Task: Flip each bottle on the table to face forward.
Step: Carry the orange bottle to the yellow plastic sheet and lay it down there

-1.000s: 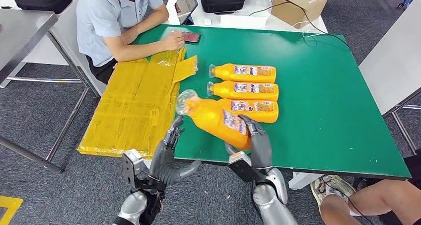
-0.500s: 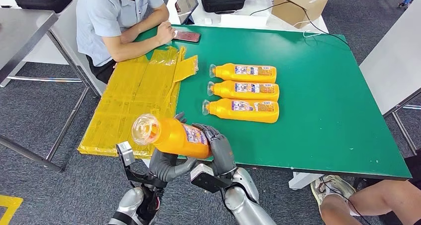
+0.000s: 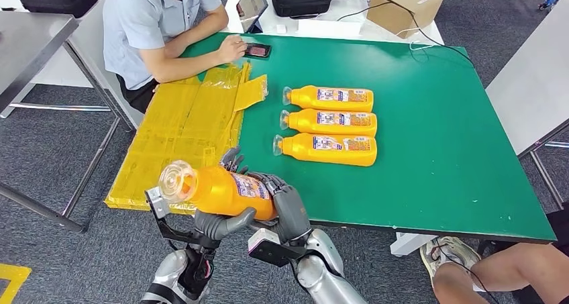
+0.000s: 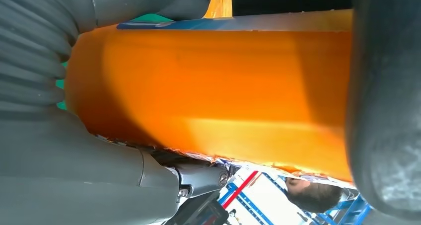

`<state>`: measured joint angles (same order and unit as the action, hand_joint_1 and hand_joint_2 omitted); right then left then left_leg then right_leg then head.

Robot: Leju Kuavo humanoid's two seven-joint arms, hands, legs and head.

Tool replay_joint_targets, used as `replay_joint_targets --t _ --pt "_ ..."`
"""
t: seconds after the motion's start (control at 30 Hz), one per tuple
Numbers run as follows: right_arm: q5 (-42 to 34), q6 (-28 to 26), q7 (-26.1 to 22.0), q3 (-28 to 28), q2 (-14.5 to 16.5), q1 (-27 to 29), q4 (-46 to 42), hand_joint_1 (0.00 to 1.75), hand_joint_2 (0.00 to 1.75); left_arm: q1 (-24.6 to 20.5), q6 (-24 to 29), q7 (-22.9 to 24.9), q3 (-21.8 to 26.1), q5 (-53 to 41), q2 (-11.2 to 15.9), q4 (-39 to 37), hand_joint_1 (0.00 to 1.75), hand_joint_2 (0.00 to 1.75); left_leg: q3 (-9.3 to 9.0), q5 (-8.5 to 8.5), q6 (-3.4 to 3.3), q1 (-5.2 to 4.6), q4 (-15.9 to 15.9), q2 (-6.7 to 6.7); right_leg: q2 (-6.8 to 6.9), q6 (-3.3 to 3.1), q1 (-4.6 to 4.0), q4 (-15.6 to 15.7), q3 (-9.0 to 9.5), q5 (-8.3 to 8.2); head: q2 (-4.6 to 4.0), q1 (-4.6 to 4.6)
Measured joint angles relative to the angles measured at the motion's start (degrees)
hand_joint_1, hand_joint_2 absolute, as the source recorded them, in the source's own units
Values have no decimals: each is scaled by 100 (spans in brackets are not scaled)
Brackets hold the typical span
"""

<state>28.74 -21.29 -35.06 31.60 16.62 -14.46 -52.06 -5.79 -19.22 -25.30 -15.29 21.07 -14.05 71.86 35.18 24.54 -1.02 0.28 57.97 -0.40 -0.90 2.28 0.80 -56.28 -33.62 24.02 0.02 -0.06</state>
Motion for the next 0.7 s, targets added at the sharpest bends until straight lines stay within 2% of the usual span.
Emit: replay_joint_targets --t 0.27,0.3,0.33,0.4,0.43,0.47,0.57,0.6,0.7 --pt "0 2 1 14 16 0 10 175 175 0 1 -2 43 -1 0 1 0 175 1 0 0 -1 0 0 0 0 1 1 0 0 0 1" --pt "1 13 7 15 16 -2 13 175 175 0 7 -19 45 -21 0 2 9 175 1 0 0 -1 0 0 0 0 1 1 0 0 0 0" --pt "11 29 31 23 16 -5 17 175 175 0 39 -58 45 -83 0 11 46 175 1 0 0 -1 0 0 0 0 1 0 0 0 0 0" --pt "81 62 145 67 14 -29 30 175 175 1 189 -185 48 -324 2 55 134 175 1 0 0 -1 0 1 0 0 0 0 0 0 0 0" --pt "146 72 229 100 9 -55 38 175 175 1 281 -241 49 -458 5 84 168 175 1 0 0 -1 0 1 0 0 0 0 -1 0 0 0" --pt "229 75 320 138 1 -90 46 170 175 1 357 -278 52 -564 10 105 175 175 1 0 0 0 0 1 0 0 0 0 -1 0 0 1" --pt "492 91 532 262 -44 -209 67 40 175 1 421 -299 68 -664 35 127 175 175 1 -1 0 0 0 2 0 0 0 0 -2 0 0 1" --pt "550 102 556 308 -60 -233 73 1 131 -7 385 -276 77 -616 41 127 175 175 1 -1 0 0 0 1 0 0 0 0 -2 0 0 0" --pt "584 125 505 424 -90 -243 93 0 0 -55 225 -126 130 -329 52 125 175 175 2 -1 0 0 0 0 0 0 0 0 -3 0 0 0"
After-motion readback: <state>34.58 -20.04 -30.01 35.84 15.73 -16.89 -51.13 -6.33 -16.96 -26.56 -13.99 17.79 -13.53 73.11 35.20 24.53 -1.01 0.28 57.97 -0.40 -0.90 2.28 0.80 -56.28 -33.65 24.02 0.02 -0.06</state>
